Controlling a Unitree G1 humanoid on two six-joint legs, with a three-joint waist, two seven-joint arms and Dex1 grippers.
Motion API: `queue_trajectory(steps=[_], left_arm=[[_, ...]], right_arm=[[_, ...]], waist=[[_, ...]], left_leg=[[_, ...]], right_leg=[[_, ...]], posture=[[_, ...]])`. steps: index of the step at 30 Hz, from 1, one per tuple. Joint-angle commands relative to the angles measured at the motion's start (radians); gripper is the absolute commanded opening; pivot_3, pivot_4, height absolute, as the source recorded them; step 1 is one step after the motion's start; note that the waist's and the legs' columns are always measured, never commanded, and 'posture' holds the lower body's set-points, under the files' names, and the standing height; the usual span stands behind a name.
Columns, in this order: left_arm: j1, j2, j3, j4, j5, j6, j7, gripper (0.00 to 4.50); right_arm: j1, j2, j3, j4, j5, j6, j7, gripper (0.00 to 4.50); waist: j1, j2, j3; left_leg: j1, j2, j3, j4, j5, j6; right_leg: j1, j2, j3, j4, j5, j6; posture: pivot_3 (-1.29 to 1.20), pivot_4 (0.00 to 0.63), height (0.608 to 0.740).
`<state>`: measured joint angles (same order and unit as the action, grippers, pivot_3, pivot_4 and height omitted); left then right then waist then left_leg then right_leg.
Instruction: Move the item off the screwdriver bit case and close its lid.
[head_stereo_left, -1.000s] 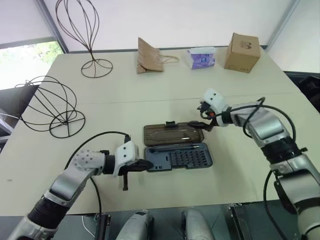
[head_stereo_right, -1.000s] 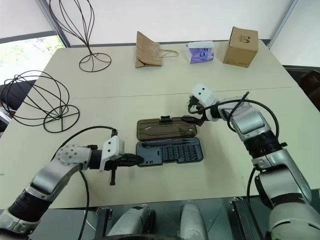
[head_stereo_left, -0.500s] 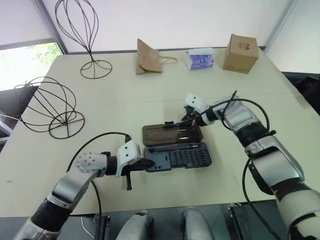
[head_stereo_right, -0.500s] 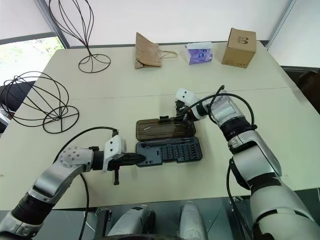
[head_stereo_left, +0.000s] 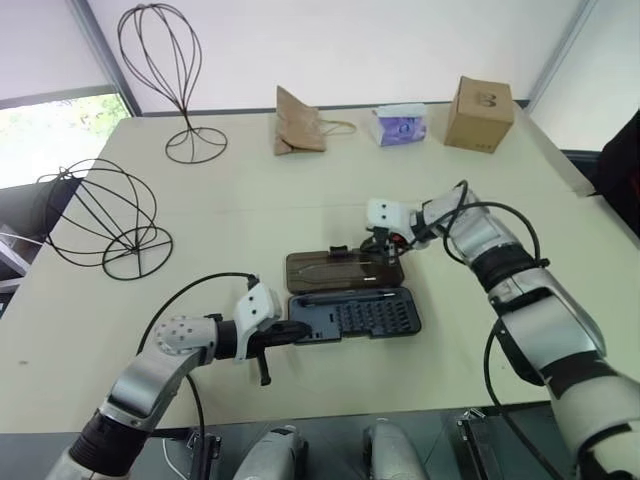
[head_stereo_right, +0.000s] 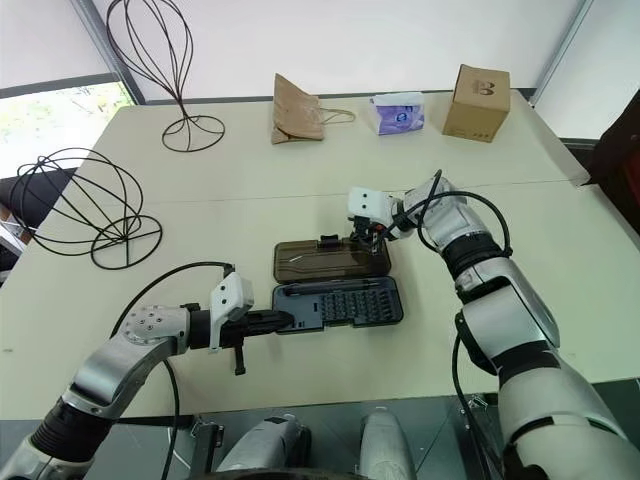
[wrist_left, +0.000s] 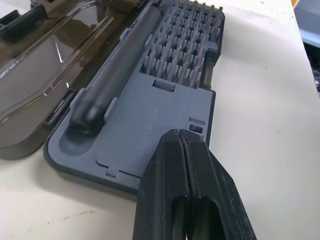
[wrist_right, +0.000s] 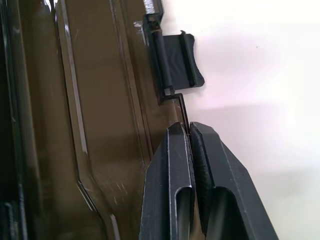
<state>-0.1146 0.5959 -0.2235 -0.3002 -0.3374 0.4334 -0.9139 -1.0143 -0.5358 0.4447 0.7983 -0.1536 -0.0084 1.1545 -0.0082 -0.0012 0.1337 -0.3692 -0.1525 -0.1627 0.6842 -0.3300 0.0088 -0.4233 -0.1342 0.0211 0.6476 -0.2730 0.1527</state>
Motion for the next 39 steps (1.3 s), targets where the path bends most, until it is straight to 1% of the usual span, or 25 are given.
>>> queue_trajectory(steps=[1, 5, 7, 10, 14, 18, 23, 28, 30, 32, 34, 35, 37, 39], left_arm=[[0.004, 0.01, 0.001, 0.044, 0.015, 0.024, 0.004, 0.0], [-0.019, 0.01, -0.012, 0.065, 0.024, 0.011, -0.013, 0.0], [-0.027, 0.011, -0.017, 0.073, 0.028, 0.005, -0.021, 0.0], [-0.039, 0.007, -0.019, 0.089, 0.032, 0.0, -0.025, 0.0], [-0.042, 0.004, -0.018, 0.094, 0.035, -0.003, -0.025, 0.0], [-0.028, -0.006, 0.016, 0.087, 0.01, 0.013, -0.007, 0.0], [-0.045, -0.102, 0.173, 0.016, -0.259, 0.224, 0.047, 0.0], [-0.085, -0.131, 0.328, -0.043, -0.535, 0.409, 0.09, 0.0], [-0.117, -0.146, 0.386, -0.025, -0.595, 0.434, 0.137, 0.0], [-0.181, -0.179, 0.456, 0.038, -0.622, 0.416, 0.215, 0.0], [-0.23, -0.204, 0.498, 0.088, -0.624, 0.392, 0.267, 0.0], [-0.272, -0.219, 0.501, 0.141, -0.565, 0.34, 0.31, 0.0], [-0.347, -0.229, 0.458, 0.279, -0.4, 0.219, 0.378, 0.0], [-0.384, -0.221, 0.382, 0.397, -0.265, 0.119, 0.376, 0.0]], right_arm=[[0.047, -0.075, -0.081, -0.172, -0.003, 0.069, -0.042, 0.03], [0.102, -0.096, -0.12, -0.316, 0.009, 0.16, -0.051, 0.03], [0.113, -0.098, -0.121, -0.338, 0.005, 0.182, -0.05, 0.03], [0.108, -0.087, -0.119, -0.317, 0.009, 0.206, -0.049, 0.03], [0.088, -0.081, -0.114, -0.291, -0.007, 0.175, -0.076, 0.03], [0.124, -0.123, -0.134, -0.428, -0.009, 0.139, -0.078, 0.03], [0.198, -0.166, -0.145, -0.584, -0.025, 0.124, -0.113, 0.03], [0.252, -0.179, -0.15, -0.656, -0.031, 0.13, -0.127, 0.03], [0.26, -0.182, -0.149, -0.657, -0.037, 0.123, -0.134, 0.03], [0.264, -0.18, -0.148, -0.649, -0.045, 0.11, -0.144, 0.03], [0.266, -0.178, -0.148, -0.644, -0.049, 0.104, -0.15, 0.03], [0.266, -0.175, -0.149, -0.644, -0.049, 0.103, -0.152, 0.03], [0.261, -0.168, -0.15, -0.639, -0.051, 0.1, -0.158, 0.03], [0.259, -0.164, -0.151, -0.638, -0.053, 0.099, -0.161, 0.03]], waist=[[0.002, 0.0, 0.0], [-0.002, 0.001, 0.001], [-0.001, 0.001, 0.001], [-0.001, 0.002, 0.001], [0.0, 0.002, 0.001], [0.0, 0.002, 0.001], [0.0, 0.002, 0.002], [-0.004, 0.002, 0.002], [-0.004, 0.002, 0.002], [-0.002, 0.002, 0.002], [-0.002, 0.001, 0.003], [-0.002, 0.001, 0.003], [0.001, 0.0, 0.003], [-0.001, 0.0, 0.003]], left_leg=[[-0.001, 0.0, 0.0, 0.0, 0.0, 0.0], [-0.004, 0.0, 0.0, 0.0, 0.0, 0.0], [-0.004, 0.0, 0.0, 0.0, 0.0, -0.001], [-0.004, 0.0, 0.0, 0.0, 0.0, -0.001], [-0.004, 0.0, 0.0, 0.0, 0.0, -0.001], [-0.004, 0.0, 0.0, 0.0, 0.0, -0.001], [-0.005, 0.0, 0.0, 0.0, 0.0, -0.001], [-0.006, 0.0, 0.0, 0.0, 0.0, -0.001], [-0.006, 0.001, 0.0, 0.0, 0.0, -0.001], [-0.006, 0.001, 0.0, 0.0, 0.0, -0.001], [-0.006, 0.001, 0.0, 0.0, 0.001, -0.001], [-0.006, 0.001, 0.0, 0.0, 0.001, -0.001], [-0.006, 0.0, 0.0, 0.0, 0.001, -0.001], [-0.006, 0.0, 0.001, 0.0, 0.001, -0.001]], right_leg=[[-0.001, 0.0, 0.0, 0.0, 0.0, 0.0], [-0.004, 0.0, 0.0, 0.0, 0.0, 0.0], [-0.004, 0.0, 0.0, 0.0, 0.0, 0.0], [-0.004, 0.0, 0.0, 0.0, 0.0, 0.0], [-0.003, 0.0, 0.0, 0.0, 0.0, 0.0], [-0.004, 0.0, 0.0, 0.0, 0.0, 0.0], [-0.005, 0.0, 0.0, 0.0, 0.0, 0.0], [-0.006, 0.0, 0.0, 0.0, 0.0, 0.0], [-0.006, 0.0, 0.0, 0.0, 0.0, 0.0], [-0.006, 0.0, 0.0, 0.0, 0.0, 0.0], [-0.006, 0.0, 0.0, -0.001, 0.0, 0.0], [-0.006, 0.0, 0.0, 0.0, 0.0, 0.0], [-0.006, 0.0, 0.0, -0.001, 0.0, 0.0], [-0.005, 0.0, -0.001, -0.002, 0.0, 0.0]], posture=[[0.0, 0.15, 0.74], [0.0, 0.15, 0.74], [0.0, 0.15, 0.74], [0.0, 0.15, 0.74], [0.0, 0.15, 0.74], [0.0, 0.15, 0.74], [0.0, 0.15, 0.74], [0.0, 0.15, 0.74], [0.0, 0.15, 0.74], [0.0, 0.15, 0.74], [0.0, 0.15, 0.74], [0.0, 0.15, 0.74], [0.0, 0.15, 0.74], [0.0, 0.15, 0.74]])
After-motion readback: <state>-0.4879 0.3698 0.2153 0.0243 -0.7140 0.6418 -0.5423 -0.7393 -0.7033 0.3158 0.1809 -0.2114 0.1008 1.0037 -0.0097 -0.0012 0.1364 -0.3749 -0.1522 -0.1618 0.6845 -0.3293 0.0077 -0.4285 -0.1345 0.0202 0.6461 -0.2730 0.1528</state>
